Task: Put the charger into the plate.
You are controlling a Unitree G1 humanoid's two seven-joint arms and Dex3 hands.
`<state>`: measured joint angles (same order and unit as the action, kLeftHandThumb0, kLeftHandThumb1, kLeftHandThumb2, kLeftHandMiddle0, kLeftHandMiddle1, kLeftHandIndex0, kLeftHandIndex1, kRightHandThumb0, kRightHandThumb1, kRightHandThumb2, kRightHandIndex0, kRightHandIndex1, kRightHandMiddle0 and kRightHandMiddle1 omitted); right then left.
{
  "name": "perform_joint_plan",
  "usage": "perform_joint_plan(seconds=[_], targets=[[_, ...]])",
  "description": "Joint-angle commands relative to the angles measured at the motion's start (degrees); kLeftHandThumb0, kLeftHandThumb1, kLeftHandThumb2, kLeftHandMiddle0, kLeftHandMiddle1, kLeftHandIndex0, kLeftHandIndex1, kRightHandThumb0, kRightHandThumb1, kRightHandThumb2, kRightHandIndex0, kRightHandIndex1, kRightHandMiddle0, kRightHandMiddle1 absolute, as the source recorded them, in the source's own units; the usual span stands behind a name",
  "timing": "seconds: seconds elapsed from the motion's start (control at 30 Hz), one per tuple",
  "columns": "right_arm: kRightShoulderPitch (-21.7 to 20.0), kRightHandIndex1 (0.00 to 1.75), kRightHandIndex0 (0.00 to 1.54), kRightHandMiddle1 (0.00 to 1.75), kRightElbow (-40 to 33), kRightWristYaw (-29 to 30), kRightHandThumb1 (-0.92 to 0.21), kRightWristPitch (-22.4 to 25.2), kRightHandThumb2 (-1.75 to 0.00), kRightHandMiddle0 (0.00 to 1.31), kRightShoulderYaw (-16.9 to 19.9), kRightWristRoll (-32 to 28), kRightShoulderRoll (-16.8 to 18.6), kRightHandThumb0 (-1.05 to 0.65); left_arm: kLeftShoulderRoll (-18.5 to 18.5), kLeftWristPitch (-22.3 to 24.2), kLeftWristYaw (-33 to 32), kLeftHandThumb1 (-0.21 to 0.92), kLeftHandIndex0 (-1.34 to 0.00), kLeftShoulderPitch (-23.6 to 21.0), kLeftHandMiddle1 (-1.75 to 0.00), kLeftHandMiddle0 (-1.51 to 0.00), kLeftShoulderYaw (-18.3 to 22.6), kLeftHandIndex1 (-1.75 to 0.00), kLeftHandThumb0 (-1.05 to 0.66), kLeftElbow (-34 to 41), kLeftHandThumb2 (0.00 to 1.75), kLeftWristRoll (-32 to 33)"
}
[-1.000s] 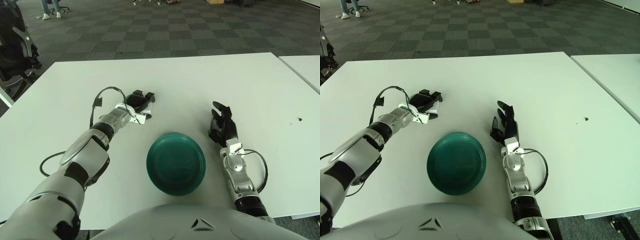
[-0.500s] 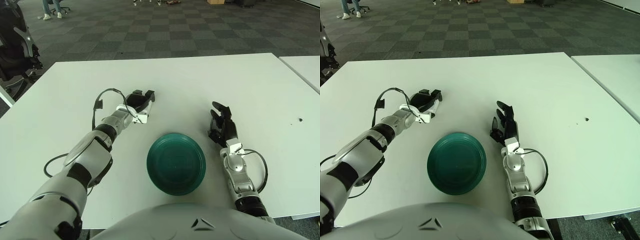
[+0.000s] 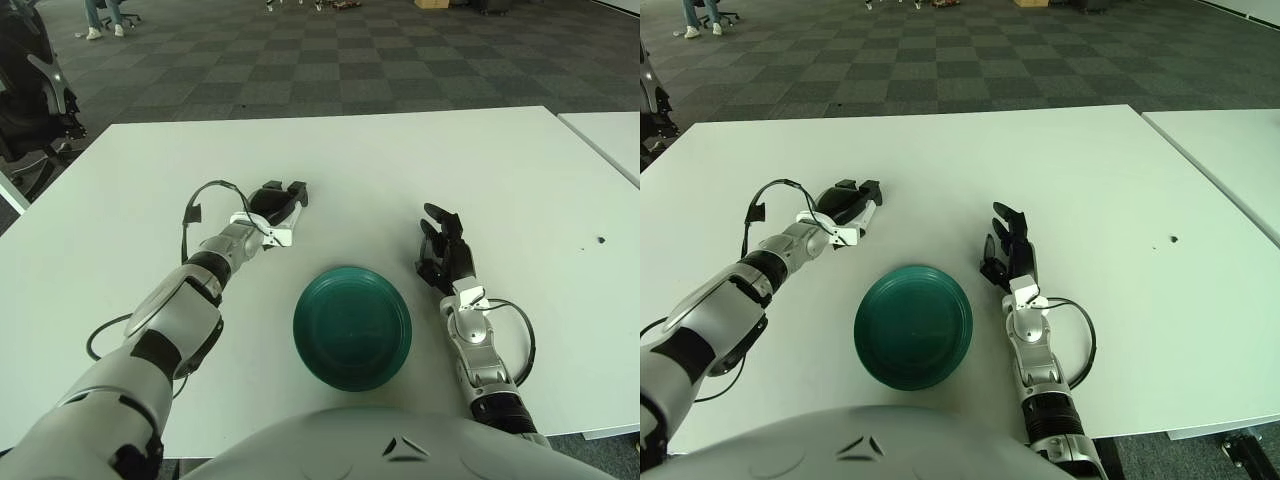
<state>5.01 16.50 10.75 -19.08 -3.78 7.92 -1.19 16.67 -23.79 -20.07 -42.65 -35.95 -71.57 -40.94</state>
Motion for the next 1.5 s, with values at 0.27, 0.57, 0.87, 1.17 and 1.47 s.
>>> perform_joint_plan(seconds=[0.27, 0.57, 0.87, 1.17, 1.47], targets=[[8.1, 0.01, 0.39, 0.79, 9.3, 0.2, -0.92, 2.3, -0.94, 0.0, -1.5, 1.2, 1.2, -0.8, 9.2, -7.0, 9.1, 0.08, -0.58, -1.5, -1.65, -0.8, 7.5, -1.75, 0.0, 8.9, 1.56, 6.0], [7.5, 0.0, 0.37, 0.76, 10.3, -0.5, -0.92, 2.1, -0.93, 0.0, -1.8, 0.8, 1.2, -0.78, 16.5, -6.2, 10.6, 0.07, -0.59, -0.1, -1.74, -0.77, 12.8, -1.75, 0.0, 30.1, 1.61, 4.8], [7.0, 0.0, 0.32, 0.7, 10.8, -0.8, -0.92, 2.4, -0.93, 0.0, -1.6, 0.2, 1.6, -0.78, 20.3, -0.8, 21.6, 0.08, -0.59, 3.5, -1.75, -0.76, 17.9, -1.73, 0.0, 47.9, 1.59, 8.7], [7.0, 0.0, 0.32, 0.7, 10.5, -1.0, -0.92, 2.5, -0.92, 0.0, -1.5, -0.1, 1.7, -0.79, 20.6, 7.0, 36.1, 0.06, -0.59, 11.6, -1.75, -0.78, 20.4, -1.75, 0.0, 69.2, 1.62, 16.0], [7.2, 0.0, 0.3, 0.69, 10.4, -0.7, -0.92, 1.7, -0.92, 0.0, -2.0, 0.6, 1.7, -0.8, 17.4, 9.2, 42.6, 0.06, -0.59, 14.5, -1.75, -0.78, 18.9, -1.75, 0.0, 76.6, 1.61, 18.9]])
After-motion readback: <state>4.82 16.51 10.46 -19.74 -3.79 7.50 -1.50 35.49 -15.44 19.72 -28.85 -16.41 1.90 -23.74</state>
